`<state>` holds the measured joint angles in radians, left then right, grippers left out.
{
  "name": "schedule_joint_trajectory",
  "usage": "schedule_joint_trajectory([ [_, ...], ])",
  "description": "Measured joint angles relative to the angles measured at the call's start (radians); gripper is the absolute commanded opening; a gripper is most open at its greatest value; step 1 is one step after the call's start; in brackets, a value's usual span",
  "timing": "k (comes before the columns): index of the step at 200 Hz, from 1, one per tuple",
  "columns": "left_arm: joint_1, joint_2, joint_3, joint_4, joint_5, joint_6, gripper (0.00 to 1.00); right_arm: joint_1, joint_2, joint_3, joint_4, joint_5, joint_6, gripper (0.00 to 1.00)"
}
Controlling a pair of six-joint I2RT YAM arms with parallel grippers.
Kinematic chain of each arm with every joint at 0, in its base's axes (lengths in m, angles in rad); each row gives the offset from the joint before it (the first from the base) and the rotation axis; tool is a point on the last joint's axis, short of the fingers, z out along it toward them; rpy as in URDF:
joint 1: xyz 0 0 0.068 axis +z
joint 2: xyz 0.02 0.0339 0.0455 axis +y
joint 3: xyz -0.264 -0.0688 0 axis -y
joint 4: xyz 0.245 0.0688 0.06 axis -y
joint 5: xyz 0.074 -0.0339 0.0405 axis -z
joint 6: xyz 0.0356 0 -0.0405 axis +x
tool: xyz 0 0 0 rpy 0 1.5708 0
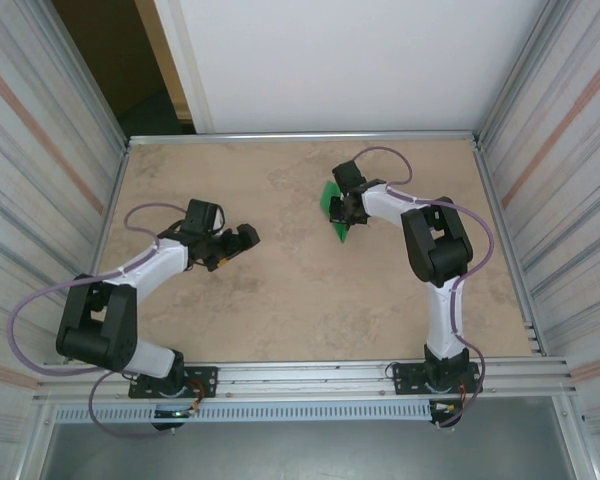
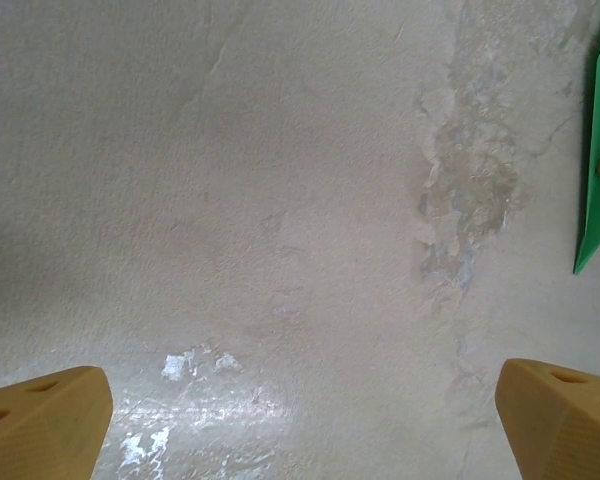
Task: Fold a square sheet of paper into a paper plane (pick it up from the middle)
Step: Move the paper plane to the top-center of the table, then reset both arms
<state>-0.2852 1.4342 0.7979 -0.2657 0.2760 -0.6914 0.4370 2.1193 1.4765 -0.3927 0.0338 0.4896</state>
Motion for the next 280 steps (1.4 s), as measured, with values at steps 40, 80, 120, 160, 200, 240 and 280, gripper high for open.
schedule_joint_trajectory([
  [40, 0.000, -0.012, 0.000, -0.019, -0.015, 0.007, 0.99, 0.006, 0.005, 0.035, -0.050, 0.003, 0.000, 0.26],
  [80, 0.010, -0.040, 0.006, -0.064, -0.042, 0.019, 0.99, 0.002, -0.017, 0.053, -0.138, -0.011, 0.000, 0.30],
  [120, 0.062, -0.105, 0.021, -0.082, -0.054, 0.034, 0.99, -0.017, -0.102, 0.055, -0.178, -0.017, 0.000, 0.33],
  [160, 0.129, -0.166, 0.040, -0.108, -0.072, 0.061, 0.99, -0.025, -0.201, 0.051, -0.184, -0.008, -0.003, 0.51],
  [200, 0.161, -0.262, 0.063, -0.120, -0.182, 0.132, 0.99, -0.057, -0.483, -0.122, -0.129, 0.092, -0.011, 0.74],
  [240, 0.166, -0.406, -0.023, -0.012, -0.370, 0.228, 0.99, -0.200, -0.813, -0.414, -0.007, 0.264, -0.029, 0.99],
  [280, 0.195, -0.486, -0.233, 0.189, -0.564, 0.333, 0.99, -0.373, -0.969, -0.726, 0.145, 0.370, -0.027, 0.99],
])
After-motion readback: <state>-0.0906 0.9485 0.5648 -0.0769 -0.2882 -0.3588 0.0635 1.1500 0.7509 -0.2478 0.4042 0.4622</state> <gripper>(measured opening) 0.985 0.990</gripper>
